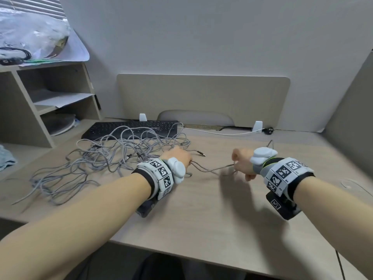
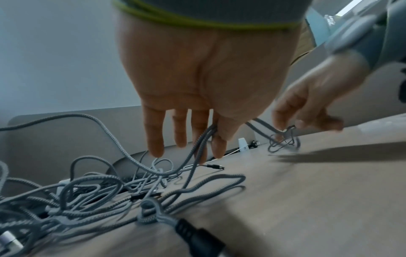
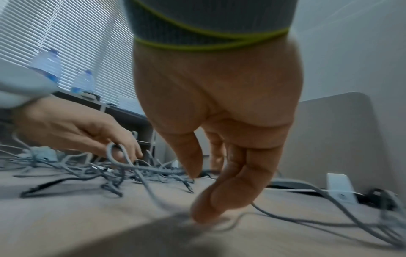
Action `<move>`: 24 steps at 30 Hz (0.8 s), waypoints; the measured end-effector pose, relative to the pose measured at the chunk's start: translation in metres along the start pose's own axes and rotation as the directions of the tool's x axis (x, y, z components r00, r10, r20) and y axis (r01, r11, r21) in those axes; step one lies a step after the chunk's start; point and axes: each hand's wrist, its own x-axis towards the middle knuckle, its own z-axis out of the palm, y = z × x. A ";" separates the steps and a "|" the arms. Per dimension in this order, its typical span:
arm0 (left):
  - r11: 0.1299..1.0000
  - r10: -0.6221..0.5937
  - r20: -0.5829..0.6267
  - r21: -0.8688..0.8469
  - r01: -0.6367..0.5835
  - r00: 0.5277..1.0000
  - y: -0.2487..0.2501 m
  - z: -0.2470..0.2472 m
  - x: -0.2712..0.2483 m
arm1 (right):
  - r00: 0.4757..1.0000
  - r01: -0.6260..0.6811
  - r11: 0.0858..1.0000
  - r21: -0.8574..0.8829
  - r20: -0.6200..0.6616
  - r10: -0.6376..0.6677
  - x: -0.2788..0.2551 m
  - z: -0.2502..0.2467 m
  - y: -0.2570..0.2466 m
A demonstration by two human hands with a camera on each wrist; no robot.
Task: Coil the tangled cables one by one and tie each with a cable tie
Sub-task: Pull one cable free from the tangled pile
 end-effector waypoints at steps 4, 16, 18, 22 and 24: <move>0.999 -0.028 0.026 -0.039 0.029 0.999 0.011 -0.001 0.001 | 0.983 0.180 0.979 0.093 0.024 -0.183 -0.019 0.005 -0.041; 1.000 -0.010 0.022 -0.013 0.011 1.000 0.009 0.005 0.003 | 0.959 0.226 0.954 0.196 0.129 -0.253 -0.010 0.016 -0.045; 0.998 -0.055 0.077 0.017 0.054 0.996 -0.001 0.007 0.001 | 0.973 0.181 0.968 0.174 0.115 -0.203 -0.004 0.011 -0.031; 0.997 -0.082 0.095 0.020 0.080 0.992 -0.026 0.004 -0.003 | 0.996 0.036 0.997 0.066 0.078 -0.041 0.009 0.000 0.006; 0.996 -0.091 0.104 0.030 0.089 0.990 -0.038 0.000 -0.008 | 0.997 -0.040 0.999 -0.035 0.057 0.042 0.010 -0.006 0.020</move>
